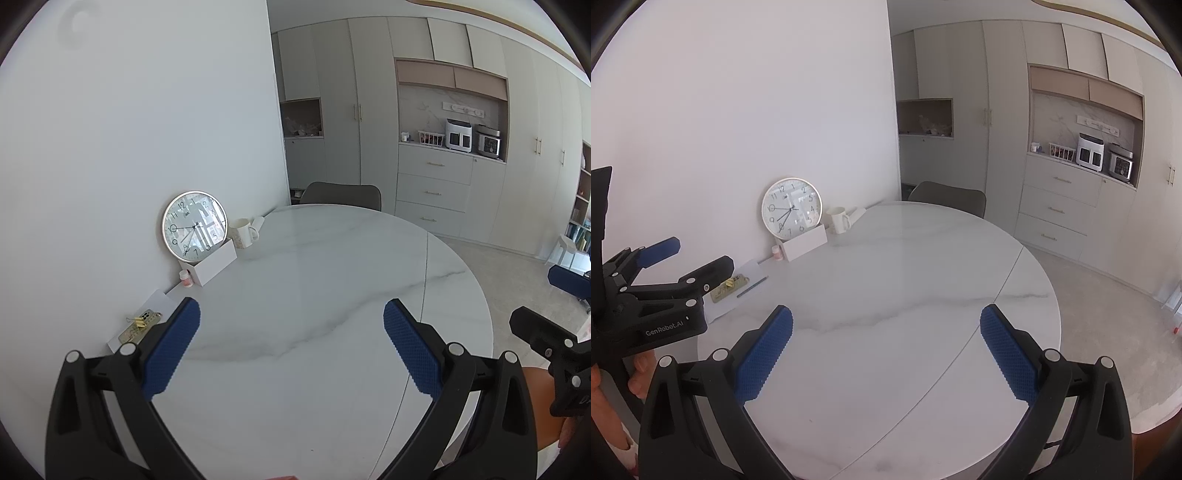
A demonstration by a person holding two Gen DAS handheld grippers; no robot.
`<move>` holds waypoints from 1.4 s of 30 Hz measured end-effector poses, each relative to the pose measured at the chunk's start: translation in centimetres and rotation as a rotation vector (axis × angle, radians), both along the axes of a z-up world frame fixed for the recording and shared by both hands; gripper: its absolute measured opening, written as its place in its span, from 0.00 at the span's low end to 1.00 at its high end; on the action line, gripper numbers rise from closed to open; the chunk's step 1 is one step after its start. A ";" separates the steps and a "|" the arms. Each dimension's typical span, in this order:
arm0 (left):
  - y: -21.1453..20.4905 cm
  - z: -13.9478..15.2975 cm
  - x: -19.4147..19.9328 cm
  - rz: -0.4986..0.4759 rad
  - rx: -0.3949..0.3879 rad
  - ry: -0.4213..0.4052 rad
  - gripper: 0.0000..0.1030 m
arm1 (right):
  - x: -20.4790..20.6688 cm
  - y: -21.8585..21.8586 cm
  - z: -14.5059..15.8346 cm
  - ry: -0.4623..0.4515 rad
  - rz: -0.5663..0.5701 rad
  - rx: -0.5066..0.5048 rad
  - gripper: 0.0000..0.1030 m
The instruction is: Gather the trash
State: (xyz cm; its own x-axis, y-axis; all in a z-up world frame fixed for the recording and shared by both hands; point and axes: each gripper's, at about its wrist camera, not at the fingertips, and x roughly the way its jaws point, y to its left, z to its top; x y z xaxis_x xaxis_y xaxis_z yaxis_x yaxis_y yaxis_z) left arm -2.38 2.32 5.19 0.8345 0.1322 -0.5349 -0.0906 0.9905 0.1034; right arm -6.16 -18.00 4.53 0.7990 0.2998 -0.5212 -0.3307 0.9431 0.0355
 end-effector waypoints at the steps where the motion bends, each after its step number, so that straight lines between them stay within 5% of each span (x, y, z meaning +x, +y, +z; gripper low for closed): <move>1: 0.0 0.0 0.0 0.001 0.000 -0.001 0.93 | 0.0 0.0 0.0 0.001 0.001 -0.001 0.98; 42: -0.7 -1.0 1.3 -0.048 0.005 0.028 0.93 | 0.8 -0.9 -1.1 0.035 -0.004 -0.015 0.98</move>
State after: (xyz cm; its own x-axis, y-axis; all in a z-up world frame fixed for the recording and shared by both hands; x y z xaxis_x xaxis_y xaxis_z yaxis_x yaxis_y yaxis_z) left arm -1.06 1.64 4.18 0.8245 0.0948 -0.5578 -0.0396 0.9931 0.1102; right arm -5.36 -18.85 3.45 0.7814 0.2887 -0.5533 -0.3262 0.9448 0.0323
